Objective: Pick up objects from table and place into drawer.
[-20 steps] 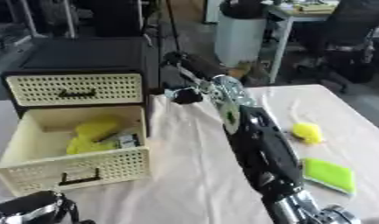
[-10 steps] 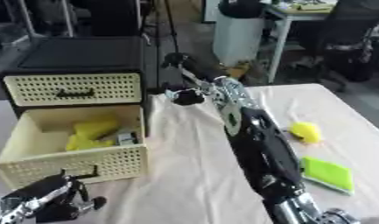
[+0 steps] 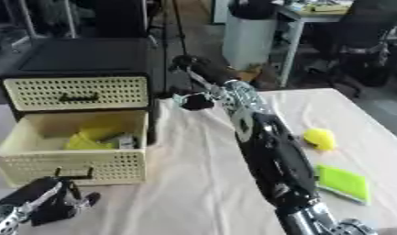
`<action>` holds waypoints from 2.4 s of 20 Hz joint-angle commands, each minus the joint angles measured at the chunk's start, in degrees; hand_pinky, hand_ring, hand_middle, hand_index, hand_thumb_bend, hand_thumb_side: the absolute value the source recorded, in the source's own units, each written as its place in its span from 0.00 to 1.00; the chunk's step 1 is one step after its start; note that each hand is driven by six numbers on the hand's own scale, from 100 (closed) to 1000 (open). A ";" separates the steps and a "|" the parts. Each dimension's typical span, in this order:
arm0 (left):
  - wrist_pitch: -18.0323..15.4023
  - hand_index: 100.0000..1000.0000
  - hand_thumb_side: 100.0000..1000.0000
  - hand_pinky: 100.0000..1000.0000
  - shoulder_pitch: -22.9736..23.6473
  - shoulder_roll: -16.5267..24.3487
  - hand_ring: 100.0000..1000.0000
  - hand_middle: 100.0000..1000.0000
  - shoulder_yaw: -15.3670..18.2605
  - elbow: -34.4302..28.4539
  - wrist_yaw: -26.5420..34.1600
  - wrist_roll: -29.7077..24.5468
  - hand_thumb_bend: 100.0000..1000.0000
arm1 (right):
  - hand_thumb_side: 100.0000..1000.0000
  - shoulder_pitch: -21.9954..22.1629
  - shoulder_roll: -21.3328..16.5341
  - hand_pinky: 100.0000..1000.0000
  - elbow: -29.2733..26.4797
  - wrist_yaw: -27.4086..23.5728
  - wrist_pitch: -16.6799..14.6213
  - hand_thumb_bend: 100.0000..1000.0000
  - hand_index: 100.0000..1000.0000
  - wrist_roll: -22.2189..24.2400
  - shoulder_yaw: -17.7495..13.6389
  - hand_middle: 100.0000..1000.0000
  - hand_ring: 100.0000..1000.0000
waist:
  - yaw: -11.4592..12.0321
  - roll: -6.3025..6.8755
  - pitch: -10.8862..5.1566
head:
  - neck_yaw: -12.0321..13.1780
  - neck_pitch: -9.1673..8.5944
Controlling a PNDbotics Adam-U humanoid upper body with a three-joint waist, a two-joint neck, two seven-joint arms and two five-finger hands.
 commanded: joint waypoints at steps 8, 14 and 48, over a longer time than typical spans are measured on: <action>-0.54 0.67 1.00 0.00 -7.96 -1.52 0.06 0.20 0.94 6.69 -1.34 4.52 0.43 | 0.36 -1.35 0.52 0.96 -1.17 -0.34 -0.66 0.00 0.86 -0.27 0.18 0.91 0.98 | -1.60 -0.61 0.16 | 0.94 -0.35; -1.48 0.67 1.00 0.00 -10.41 -2.69 0.06 0.20 1.04 10.06 -1.95 5.33 0.43 | 0.37 -1.59 1.14 0.96 -1.38 -0.40 -0.98 0.00 0.86 -0.33 0.39 0.91 0.98 | -2.67 -0.78 0.62 | 1.25 -0.51; 0.99 0.70 1.00 0.00 -17.99 -0.02 0.06 0.21 5.76 13.18 2.72 17.44 0.41 | 0.37 -2.42 4.23 0.96 -4.62 -0.47 -3.38 0.00 0.86 0.63 1.23 0.91 0.98 | -8.80 -1.29 3.90 | 2.78 -3.44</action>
